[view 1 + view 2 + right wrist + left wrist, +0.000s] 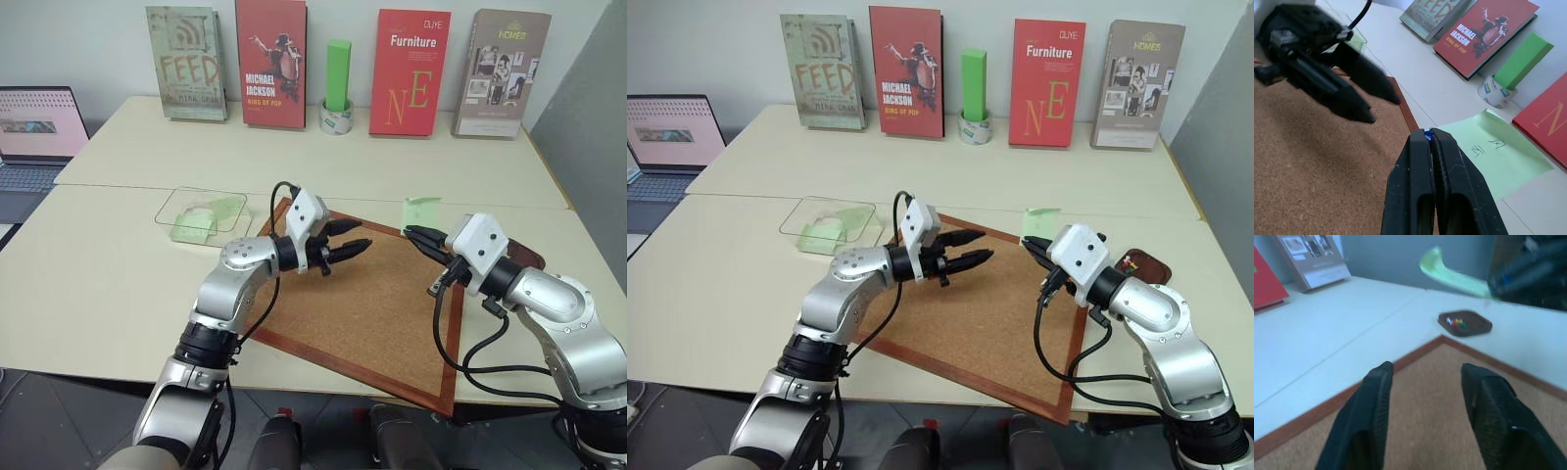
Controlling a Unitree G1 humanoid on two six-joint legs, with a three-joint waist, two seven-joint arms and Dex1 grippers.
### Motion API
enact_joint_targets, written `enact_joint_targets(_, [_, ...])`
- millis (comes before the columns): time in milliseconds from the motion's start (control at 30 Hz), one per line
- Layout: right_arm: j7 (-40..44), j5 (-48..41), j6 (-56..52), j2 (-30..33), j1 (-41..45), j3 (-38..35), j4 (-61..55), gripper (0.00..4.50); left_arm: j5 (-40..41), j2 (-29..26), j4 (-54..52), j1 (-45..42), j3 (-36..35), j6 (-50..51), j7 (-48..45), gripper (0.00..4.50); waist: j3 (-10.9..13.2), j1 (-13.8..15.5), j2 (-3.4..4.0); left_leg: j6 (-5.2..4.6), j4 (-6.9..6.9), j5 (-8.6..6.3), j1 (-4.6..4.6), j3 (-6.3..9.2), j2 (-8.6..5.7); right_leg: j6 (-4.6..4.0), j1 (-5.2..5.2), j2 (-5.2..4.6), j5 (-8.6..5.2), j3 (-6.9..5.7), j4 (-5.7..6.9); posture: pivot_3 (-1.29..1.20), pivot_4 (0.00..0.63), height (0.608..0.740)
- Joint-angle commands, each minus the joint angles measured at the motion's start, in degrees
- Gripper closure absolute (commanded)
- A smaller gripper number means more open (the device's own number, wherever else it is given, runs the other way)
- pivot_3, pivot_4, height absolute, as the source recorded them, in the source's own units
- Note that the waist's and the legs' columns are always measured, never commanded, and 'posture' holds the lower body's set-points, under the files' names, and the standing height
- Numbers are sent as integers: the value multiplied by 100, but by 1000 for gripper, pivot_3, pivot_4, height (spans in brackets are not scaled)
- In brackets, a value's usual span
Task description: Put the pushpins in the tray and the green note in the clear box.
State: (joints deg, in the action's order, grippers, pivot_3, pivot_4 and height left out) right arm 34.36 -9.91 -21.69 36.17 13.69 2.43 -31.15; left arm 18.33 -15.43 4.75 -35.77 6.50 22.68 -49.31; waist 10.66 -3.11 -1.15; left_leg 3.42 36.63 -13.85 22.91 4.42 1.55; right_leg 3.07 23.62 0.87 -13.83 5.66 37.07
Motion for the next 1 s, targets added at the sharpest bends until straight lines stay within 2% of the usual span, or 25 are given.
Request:
enact_joint_targets(33, [166, 311, 498, 177, 163, 95, -52, 4500, 550, 218, -147, -309, -406, 571, 315, 1359, 0, -2, 0, 0, 0, 0, -1, 0, 0, 0, 0, 0, 0, 0, 1, 0, 150, 740])
enact_joint_targets(400, [446, 1306, 1578, 435, 379, 665, 297, 4500, 1784, 469, -586, -311, -630, 2215, 382, 1359, 0, -8, -1, 0, 1, 0, -2, 2, -1, 1, -1, 0, 1, -1, 3, 0, 150, 740])
enact_joint_targets(567, [510, 1488, 1787, 417, 411, 712, 380, 4500, 2018, 540, -544, -346, -703, 2470, 484, 1359, 0, 0, -1, 0, 4, 0, -4, 3, -1, 1, -4, 0, 1, -1, 4, 0, 150, 740])
enact_joint_targets(767, [551, 1576, 1870, 359, 408, 714, 392, 4500, 1909, 667, -384, -362, -633, 2308, 605, 1359, 0, 3, -1, 1, 7, 0, -4, 3, -2, 1, -6, 0, 2, -1, 5, 0, 150, 740])
enact_joint_targets(900, [559, 1607, 1870, 313, 402, 734, 372, 4500, 1888, 737, -280, -385, -643, 2258, 680, 1952, 0, 4, -1, 1, 8, 0, -5, 4, -2, 1, -6, 0, 2, -1, 6, 0, 150, 740])
enact_joint_targets(1000, [558, 1626, 1852, 271, 382, 750, 343, 4500, 1859, 744, -209, -389, -619, 2183, 669, 2605, 0, 4, -1, 1, 8, 0, -5, 4, -2, 0, -6, 0, 2, -1, 8, 0, 150, 740])
